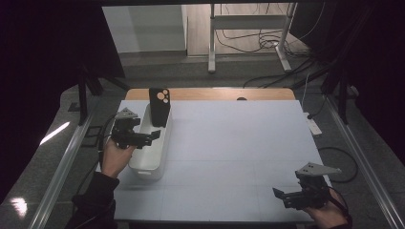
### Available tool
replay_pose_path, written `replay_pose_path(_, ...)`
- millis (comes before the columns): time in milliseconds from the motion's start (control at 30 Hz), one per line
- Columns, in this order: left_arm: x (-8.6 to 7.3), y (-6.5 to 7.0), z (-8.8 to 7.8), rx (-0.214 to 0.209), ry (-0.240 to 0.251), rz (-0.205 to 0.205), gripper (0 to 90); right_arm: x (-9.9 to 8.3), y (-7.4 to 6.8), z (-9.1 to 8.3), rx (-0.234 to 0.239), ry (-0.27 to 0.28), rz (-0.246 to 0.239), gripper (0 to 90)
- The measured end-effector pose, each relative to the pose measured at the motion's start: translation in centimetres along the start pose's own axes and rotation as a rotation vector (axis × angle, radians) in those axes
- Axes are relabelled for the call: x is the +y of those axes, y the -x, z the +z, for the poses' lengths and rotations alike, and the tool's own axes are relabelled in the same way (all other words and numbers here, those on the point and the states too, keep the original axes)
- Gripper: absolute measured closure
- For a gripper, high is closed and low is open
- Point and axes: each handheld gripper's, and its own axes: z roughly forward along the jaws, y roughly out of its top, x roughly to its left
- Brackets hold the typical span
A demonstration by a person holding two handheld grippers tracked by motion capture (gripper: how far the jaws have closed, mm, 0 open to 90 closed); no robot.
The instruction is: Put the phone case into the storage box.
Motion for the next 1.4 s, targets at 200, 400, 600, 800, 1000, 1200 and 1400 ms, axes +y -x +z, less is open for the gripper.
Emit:
replay_pose_path(200, -0.6, 0.3, -0.4, -0.004, 0.012, 0.001, 2.1, 0.0, 0.0, 0.0, 0.004, -0.002, 0.0, 0.0)
replay_pose_path(400, -1.4, 1.0, -0.6, 0.003, 0.003, 0.018, 1.5, 0.0, 0.0, 0.0, 0.003, 0.0, -0.004, 0.0)
replay_pose_path(600, -1.8, 1.5, -1.3, 0.003, 0.015, 0.022, 1.4, 0.0, -0.1, 0.0, 0.005, 0.002, -0.006, 0.0)
replay_pose_path(800, -2.5, 2.0, -2.0, 0.002, 0.02, 0.021, 1.4, 0.0, -0.1, 0.0, 0.009, 0.003, -0.007, 0.0)
replay_pose_path(1000, -3.3, 2.7, -2.8, -0.001, 0.03, 0.021, 1.4, 0.0, 0.0, 0.0, 0.011, -0.001, -0.004, 0.0)
replay_pose_path(1200, -3.7, 3.2, -3.6, -0.004, 0.043, 0.026, 1.4, 0.0, 0.1, 0.0, 0.014, 0.001, -0.001, 0.0)
replay_pose_path(1400, -4.2, 3.4, -4.2, -0.004, 0.049, 0.025, 1.4, 0.0, 0.0, 0.0, 0.015, -0.001, -0.003, 0.0)
